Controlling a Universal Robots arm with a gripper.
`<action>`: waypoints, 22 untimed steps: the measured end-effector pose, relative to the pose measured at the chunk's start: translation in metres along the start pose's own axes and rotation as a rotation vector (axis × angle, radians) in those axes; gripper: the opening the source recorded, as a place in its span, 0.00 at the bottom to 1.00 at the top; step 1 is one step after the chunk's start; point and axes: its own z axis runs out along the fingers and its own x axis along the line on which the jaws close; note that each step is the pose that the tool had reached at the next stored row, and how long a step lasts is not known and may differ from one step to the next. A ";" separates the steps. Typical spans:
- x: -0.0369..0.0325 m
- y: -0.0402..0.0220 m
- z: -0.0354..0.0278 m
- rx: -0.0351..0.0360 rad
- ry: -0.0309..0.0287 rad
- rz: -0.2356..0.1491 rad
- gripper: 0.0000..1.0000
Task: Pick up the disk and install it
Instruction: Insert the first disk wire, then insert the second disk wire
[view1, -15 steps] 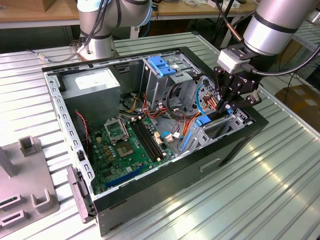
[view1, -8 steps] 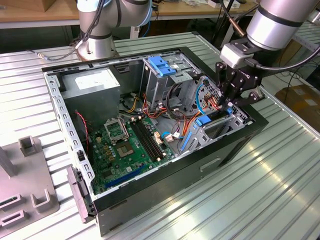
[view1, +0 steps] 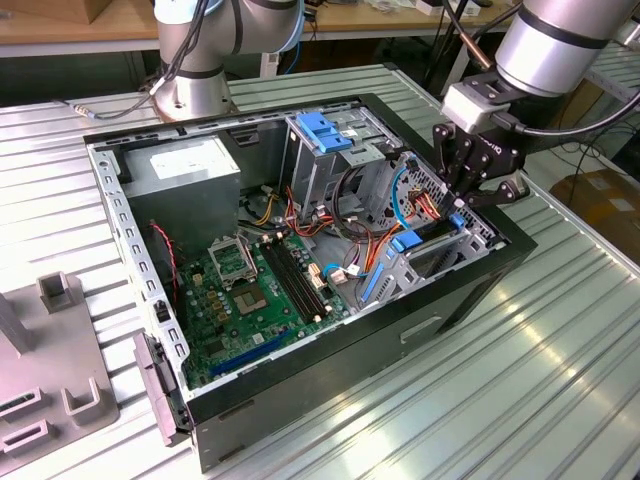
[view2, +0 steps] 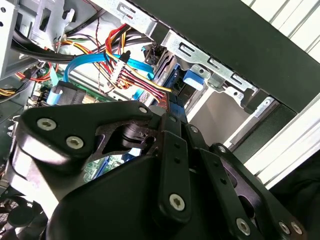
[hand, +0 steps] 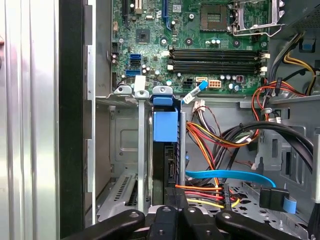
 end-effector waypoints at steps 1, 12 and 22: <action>0.0000 0.0000 -0.0001 0.0000 0.0001 0.000 0.10; 0.0000 0.0000 -0.0018 0.0000 0.0001 0.000 0.10; 0.0002 -0.0007 -0.0171 -0.0014 -0.0001 0.000 0.10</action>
